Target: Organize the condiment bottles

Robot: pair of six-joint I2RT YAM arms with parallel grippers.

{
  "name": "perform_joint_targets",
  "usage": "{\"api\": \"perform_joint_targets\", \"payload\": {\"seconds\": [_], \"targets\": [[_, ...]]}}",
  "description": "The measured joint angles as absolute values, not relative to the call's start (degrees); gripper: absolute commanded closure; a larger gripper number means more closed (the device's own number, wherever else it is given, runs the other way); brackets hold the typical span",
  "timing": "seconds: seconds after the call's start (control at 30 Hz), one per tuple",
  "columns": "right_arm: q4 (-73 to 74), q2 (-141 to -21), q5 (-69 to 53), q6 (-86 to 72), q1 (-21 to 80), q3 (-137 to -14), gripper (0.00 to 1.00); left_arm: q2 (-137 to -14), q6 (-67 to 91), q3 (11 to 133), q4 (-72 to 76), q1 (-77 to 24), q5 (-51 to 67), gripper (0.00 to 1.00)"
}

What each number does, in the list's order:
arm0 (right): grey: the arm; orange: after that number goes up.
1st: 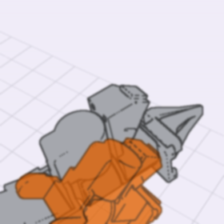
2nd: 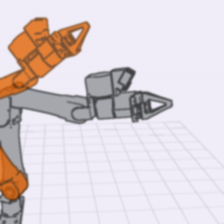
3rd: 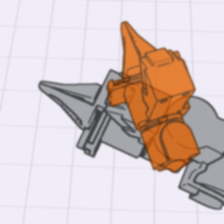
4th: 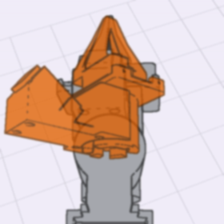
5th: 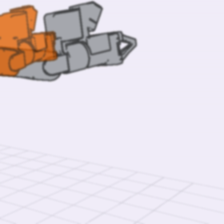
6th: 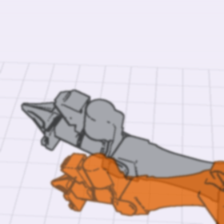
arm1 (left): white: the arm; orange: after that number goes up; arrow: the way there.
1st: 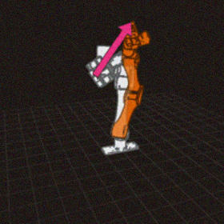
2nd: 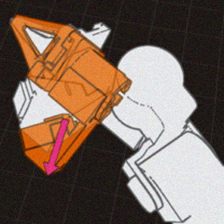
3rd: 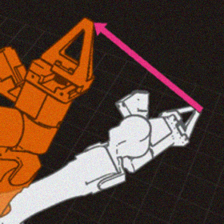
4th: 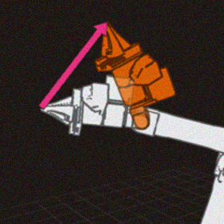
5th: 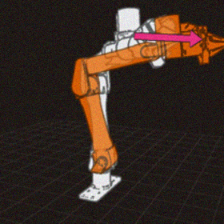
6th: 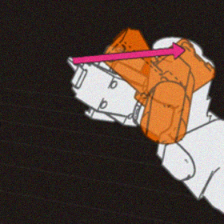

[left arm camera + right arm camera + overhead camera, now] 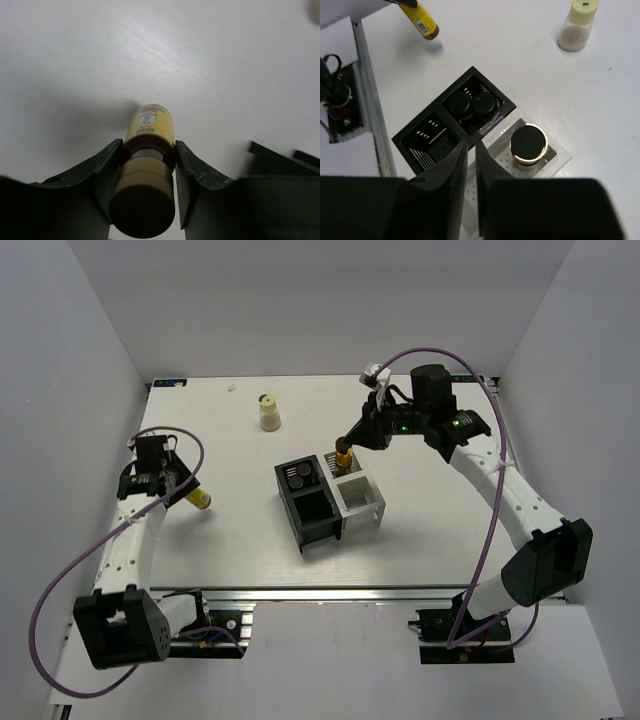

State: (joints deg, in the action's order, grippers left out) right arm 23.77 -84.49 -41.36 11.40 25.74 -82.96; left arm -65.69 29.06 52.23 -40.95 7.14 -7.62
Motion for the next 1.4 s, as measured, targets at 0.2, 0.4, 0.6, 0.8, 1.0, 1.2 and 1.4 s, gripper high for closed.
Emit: {"api": "perform_joint_targets", "payload": {"seconds": [0.2,0.4,0.6,0.8,1.0,1.2,1.4], "targets": [[23.79,-84.49,-41.32,10.63,24.73,-83.05,1.0,-58.7,27.16,59.59,-41.6,2.07,5.39,1.0],[23.83,-84.49,-40.82,10.24,23.27,-83.48,1.0,-58.83,26.09,66.67,-42.24,-8.47,13.45,1.0],[23.83,-84.49,-40.18,9.43,20.56,-84.71,1.0,-66.15,25.67,74.0,-44.03,-24.36,14.59,1.0],[23.86,-84.47,-39.72,8.99,17.45,-84.77,1.0,-73.67,24.38,78.56,-45.89,-35.07,13.43,1.0],[23.9,-83.92,-39.33,8.95,15.9,-84.49,1.0,-76.14,23.24,78.56,-47.86,-36.95,10.63,1.0],[23.83,-82.72,-39.4,8.93,15.81,-83.81,1.0,-78.37,21.85,78.52,-48.03,-38.09,7.44,1.0],[23.83,-82.65,-39.4,8.91,15.79,-83.44,1.0,-83.0,20.56,78.5,-47.97,-41.5,3.95,1.0]]}}
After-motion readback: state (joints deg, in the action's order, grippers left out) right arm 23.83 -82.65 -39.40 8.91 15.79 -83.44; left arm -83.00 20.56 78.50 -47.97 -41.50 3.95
